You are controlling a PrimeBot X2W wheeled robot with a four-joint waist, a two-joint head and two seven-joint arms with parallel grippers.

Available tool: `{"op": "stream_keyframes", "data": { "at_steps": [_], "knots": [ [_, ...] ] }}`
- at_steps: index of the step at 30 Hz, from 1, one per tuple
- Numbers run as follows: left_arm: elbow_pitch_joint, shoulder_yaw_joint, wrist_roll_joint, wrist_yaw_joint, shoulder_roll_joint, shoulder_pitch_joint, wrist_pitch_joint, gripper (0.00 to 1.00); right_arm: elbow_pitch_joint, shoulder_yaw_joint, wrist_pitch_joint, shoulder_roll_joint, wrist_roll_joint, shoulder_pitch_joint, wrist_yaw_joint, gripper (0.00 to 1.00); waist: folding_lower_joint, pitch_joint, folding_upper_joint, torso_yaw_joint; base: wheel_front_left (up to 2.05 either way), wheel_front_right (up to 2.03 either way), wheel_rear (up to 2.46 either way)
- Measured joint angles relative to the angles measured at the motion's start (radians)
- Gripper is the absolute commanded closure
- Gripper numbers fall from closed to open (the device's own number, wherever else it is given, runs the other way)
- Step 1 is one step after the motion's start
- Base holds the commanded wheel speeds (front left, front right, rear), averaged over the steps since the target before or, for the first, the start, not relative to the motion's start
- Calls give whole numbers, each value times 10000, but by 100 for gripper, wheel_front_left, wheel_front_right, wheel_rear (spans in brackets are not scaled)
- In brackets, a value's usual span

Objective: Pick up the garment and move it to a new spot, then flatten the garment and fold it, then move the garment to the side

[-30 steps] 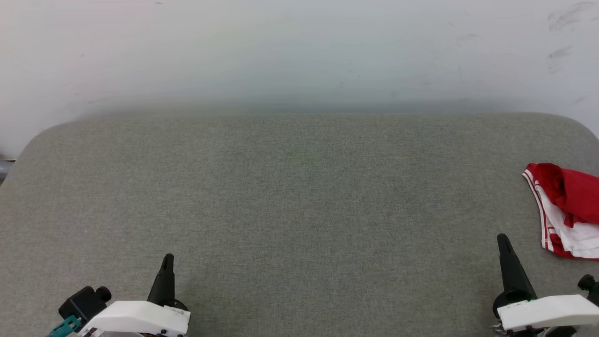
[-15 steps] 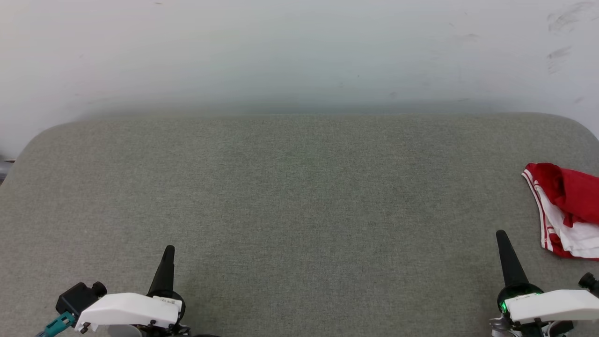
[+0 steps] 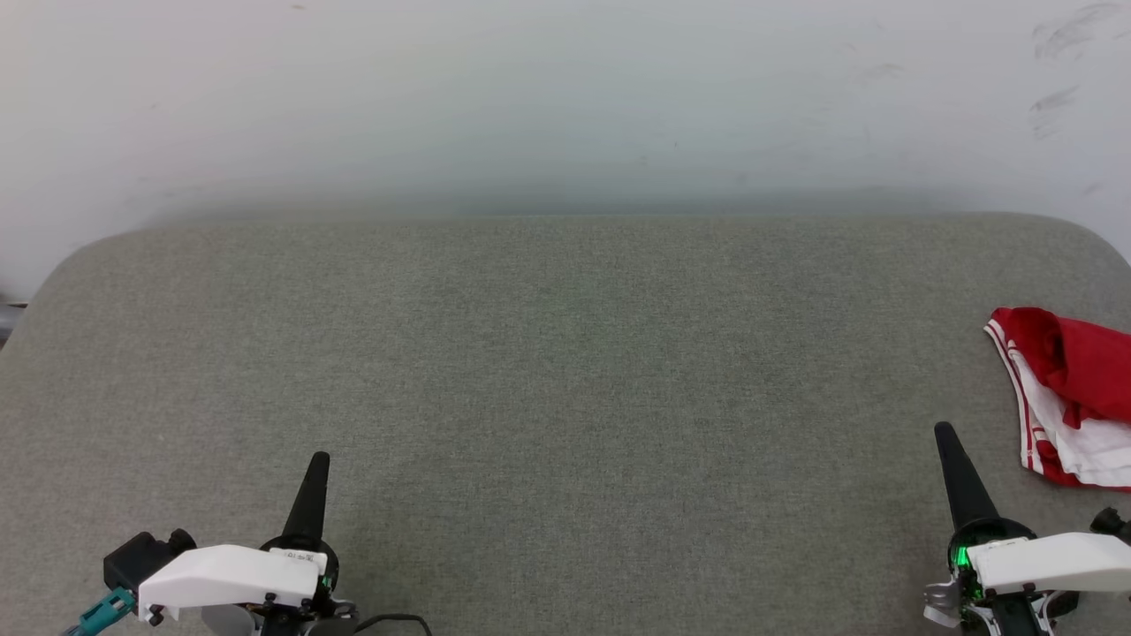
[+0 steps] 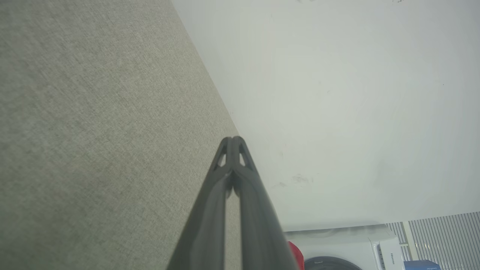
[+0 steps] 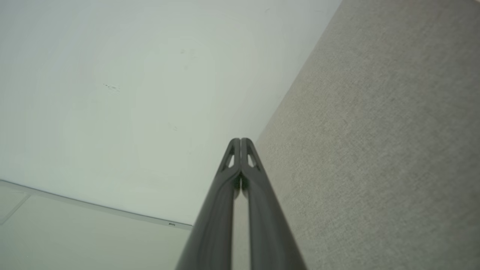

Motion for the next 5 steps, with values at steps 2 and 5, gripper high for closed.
{"op": "stream_keyframes", "data": {
  "at_steps": [2, 5],
  "knots": [
    [17, 19, -180, -4, -2, -13, 29, 100, 12, -10, 59, 0, 190, -53, 0, 100, 0, -1, 0, -2, 0, 0, 0],
    [46, 67, -663, -90, -10, -64, 153, 100, 77, -29, 163, 0, 660, -104, 0, 100, 0, -4, 0, -5, 0, 0, 0]
  ]
}}
